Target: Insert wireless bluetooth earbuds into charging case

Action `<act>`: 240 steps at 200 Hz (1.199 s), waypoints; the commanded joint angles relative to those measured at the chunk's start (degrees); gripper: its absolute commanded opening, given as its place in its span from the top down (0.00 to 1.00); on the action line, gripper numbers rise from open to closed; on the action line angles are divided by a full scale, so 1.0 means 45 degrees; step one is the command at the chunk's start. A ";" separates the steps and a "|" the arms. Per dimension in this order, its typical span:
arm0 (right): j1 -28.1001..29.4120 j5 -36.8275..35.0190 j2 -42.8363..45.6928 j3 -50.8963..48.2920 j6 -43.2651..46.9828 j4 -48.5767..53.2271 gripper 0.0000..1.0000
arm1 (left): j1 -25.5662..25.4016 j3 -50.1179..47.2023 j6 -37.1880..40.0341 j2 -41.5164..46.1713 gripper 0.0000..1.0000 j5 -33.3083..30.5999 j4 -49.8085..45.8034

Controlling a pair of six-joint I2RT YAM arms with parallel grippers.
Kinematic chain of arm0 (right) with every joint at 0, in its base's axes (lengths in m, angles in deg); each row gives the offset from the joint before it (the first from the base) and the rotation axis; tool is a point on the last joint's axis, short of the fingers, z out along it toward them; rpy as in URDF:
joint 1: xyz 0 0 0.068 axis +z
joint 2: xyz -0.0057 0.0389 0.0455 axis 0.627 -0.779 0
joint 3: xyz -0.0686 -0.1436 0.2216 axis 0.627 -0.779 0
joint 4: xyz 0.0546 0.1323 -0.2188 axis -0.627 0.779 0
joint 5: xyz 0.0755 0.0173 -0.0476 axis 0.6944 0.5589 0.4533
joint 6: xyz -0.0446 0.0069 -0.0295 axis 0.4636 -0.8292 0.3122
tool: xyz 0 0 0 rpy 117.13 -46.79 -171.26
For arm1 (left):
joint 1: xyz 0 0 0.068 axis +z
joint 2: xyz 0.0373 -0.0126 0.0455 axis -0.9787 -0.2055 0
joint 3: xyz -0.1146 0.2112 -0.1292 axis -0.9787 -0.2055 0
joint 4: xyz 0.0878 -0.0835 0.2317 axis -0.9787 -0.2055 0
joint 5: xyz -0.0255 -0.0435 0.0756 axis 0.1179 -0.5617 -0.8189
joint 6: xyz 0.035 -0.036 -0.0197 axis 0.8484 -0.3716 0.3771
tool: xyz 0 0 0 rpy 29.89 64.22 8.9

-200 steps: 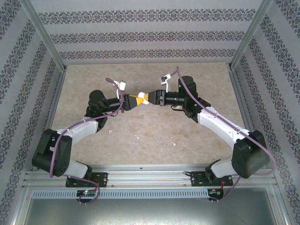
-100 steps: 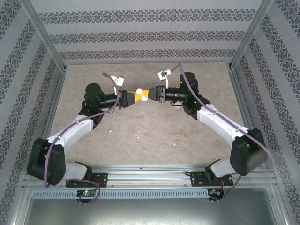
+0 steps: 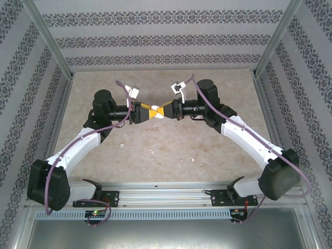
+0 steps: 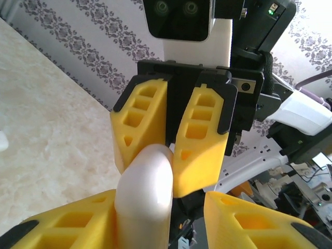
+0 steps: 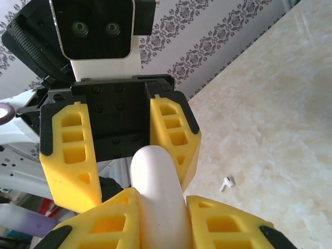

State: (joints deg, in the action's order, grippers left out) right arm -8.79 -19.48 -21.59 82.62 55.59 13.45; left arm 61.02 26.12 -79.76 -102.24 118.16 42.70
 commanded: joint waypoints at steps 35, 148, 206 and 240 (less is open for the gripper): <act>0.0001 -0.0432 0.0547 0.0402 0.1223 0.1148 0.98 | 0.0021 0.0584 -0.0136 -0.0201 0.64 0.0990 0.0127; 0.0365 -0.0764 0.0121 0.0888 0.1245 0.1343 0.99 | -0.0033 0.1071 0.2594 0.0451 0.72 0.0865 -0.3615; 0.0609 -0.0724 -0.0094 0.1242 0.1537 0.1820 0.95 | -0.0023 0.1118 0.4850 0.0880 0.95 -0.0013 -0.5238; 0.0498 -0.0930 -0.0261 0.1174 0.1424 0.1807 0.79 | -0.0026 0.0847 0.6056 0.1312 0.95 -0.0451 -0.5451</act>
State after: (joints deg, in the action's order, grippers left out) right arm -6.40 -21.42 -21.33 86.14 61.76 22.17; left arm 61.28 30.07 -60.00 -98.61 116.98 20.64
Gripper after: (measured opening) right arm 0.212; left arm 0.174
